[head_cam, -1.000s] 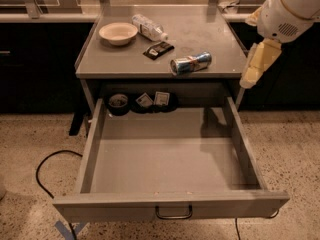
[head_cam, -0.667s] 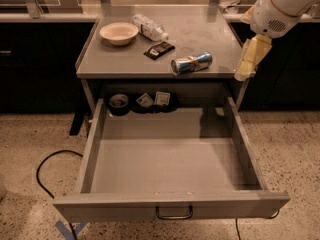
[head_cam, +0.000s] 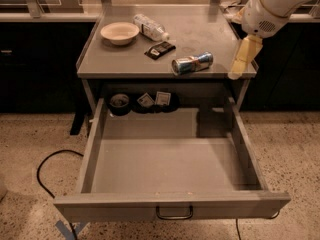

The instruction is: Place redbull can into top drawer

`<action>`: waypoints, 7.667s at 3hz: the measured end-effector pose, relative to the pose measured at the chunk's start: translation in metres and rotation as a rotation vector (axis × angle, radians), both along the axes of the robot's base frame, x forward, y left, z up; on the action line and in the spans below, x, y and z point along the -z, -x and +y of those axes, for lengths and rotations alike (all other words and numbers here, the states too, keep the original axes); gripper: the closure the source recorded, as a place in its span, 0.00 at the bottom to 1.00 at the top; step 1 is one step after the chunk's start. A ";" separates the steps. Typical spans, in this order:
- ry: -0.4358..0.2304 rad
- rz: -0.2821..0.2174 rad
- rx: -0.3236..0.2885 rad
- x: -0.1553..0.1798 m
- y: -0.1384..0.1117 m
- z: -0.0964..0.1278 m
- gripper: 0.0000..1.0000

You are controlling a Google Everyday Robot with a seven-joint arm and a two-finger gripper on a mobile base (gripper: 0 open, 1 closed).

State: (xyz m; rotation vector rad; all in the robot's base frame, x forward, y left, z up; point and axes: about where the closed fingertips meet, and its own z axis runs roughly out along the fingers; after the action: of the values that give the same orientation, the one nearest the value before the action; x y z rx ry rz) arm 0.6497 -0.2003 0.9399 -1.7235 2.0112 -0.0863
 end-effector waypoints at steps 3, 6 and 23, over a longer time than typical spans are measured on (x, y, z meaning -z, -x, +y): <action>-0.002 0.063 -0.175 0.054 -0.073 0.055 0.00; -0.012 0.151 -0.239 0.112 -0.108 0.081 0.17; -0.285 0.072 -0.115 0.342 0.052 0.165 0.81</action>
Offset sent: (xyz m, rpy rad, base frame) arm 0.0880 0.0646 -0.0411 -0.0148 0.0410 0.2253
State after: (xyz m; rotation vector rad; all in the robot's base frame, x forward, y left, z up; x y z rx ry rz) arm 0.5981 -0.0352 0.5983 -1.6723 1.8645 0.2910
